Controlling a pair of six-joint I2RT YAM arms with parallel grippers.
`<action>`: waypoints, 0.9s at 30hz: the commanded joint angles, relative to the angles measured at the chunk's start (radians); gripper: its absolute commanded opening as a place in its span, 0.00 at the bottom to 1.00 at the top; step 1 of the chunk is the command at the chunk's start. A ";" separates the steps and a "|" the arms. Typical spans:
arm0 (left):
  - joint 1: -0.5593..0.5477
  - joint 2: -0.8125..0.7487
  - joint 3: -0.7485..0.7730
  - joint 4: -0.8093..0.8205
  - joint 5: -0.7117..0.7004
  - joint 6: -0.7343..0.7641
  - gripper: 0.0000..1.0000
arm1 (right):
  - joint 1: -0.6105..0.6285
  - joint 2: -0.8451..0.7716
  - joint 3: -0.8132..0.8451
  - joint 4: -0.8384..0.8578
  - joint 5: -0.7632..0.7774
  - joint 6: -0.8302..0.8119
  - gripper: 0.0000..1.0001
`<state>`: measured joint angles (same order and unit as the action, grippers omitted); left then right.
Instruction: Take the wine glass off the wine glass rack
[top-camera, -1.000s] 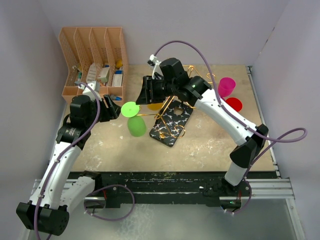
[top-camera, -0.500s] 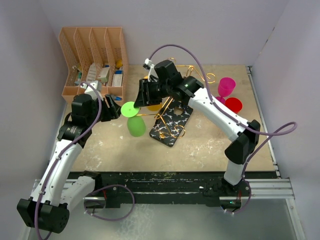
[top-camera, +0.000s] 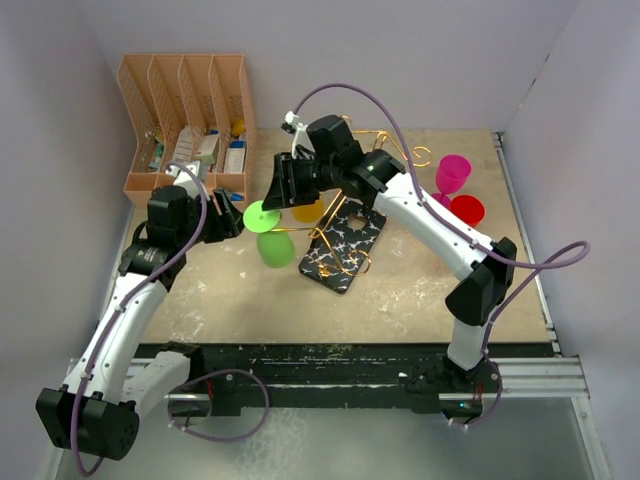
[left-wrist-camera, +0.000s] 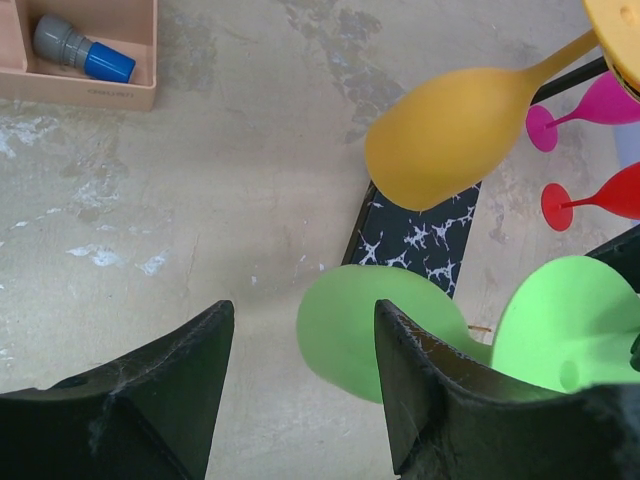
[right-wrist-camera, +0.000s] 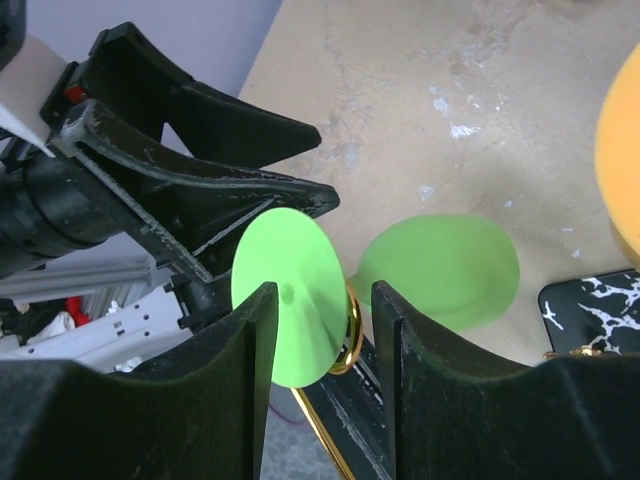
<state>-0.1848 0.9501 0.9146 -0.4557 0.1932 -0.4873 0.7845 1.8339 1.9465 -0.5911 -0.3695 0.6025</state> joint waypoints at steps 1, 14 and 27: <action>-0.001 -0.002 0.056 0.060 0.017 -0.005 0.61 | -0.001 -0.006 0.039 0.059 -0.071 -0.011 0.45; -0.002 0.007 0.054 0.063 0.017 -0.005 0.61 | -0.002 -0.038 -0.003 0.124 -0.132 0.018 0.33; -0.002 0.016 0.050 0.068 0.018 -0.004 0.61 | -0.002 -0.066 -0.036 0.080 -0.147 -0.008 0.27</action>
<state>-0.1848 0.9676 0.9295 -0.4480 0.2020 -0.4873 0.7795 1.8313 1.9244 -0.5137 -0.4862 0.6098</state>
